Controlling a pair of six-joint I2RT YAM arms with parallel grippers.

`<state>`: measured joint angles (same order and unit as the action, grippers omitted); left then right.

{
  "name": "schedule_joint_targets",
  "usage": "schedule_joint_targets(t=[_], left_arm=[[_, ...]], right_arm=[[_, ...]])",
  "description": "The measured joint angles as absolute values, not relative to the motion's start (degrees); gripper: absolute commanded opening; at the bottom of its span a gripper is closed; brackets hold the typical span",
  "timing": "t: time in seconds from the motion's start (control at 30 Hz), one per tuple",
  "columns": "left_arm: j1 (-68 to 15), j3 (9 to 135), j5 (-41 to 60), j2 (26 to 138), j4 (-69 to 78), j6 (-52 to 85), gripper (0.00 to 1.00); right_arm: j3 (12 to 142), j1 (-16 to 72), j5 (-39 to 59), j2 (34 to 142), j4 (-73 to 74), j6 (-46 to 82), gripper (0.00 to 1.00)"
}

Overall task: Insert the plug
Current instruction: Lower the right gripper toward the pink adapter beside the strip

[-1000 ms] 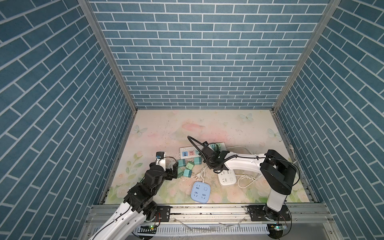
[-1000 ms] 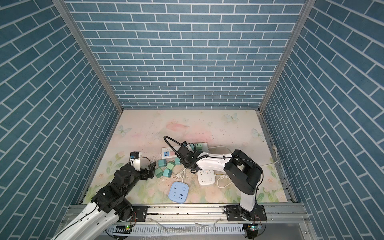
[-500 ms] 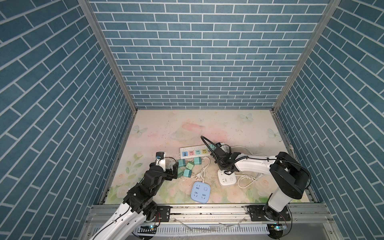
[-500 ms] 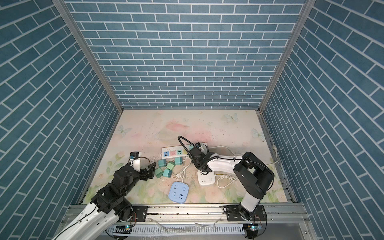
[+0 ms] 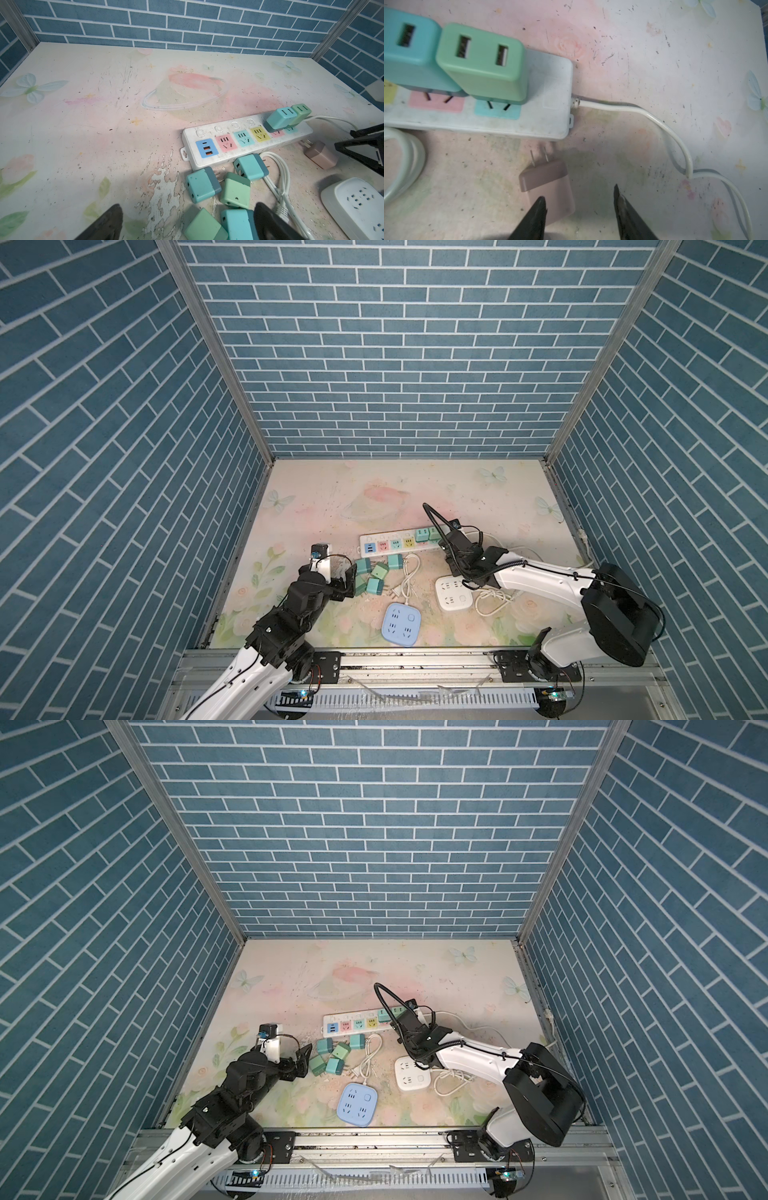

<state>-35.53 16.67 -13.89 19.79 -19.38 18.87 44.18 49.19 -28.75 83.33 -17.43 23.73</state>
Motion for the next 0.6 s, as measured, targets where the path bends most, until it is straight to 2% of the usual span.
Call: schedule_joint_targets(t=[0.2,0.43,0.6], left_arm=[[-35.5,16.7,-13.9,19.5,-19.5,18.9,1.0],[-35.5,16.7,-13.9,19.1,-19.5,18.9,1.0],[-35.5,16.7,-13.9,18.9,-19.5,18.9,0.99]], right_arm=[[44.3,49.1,-25.2,83.9,-17.2,23.6,0.55],[48.1,49.4,-23.4,90.1,-17.1,23.5,0.56],[48.3,49.9,-23.2,90.7,-17.6,23.5,0.65]])
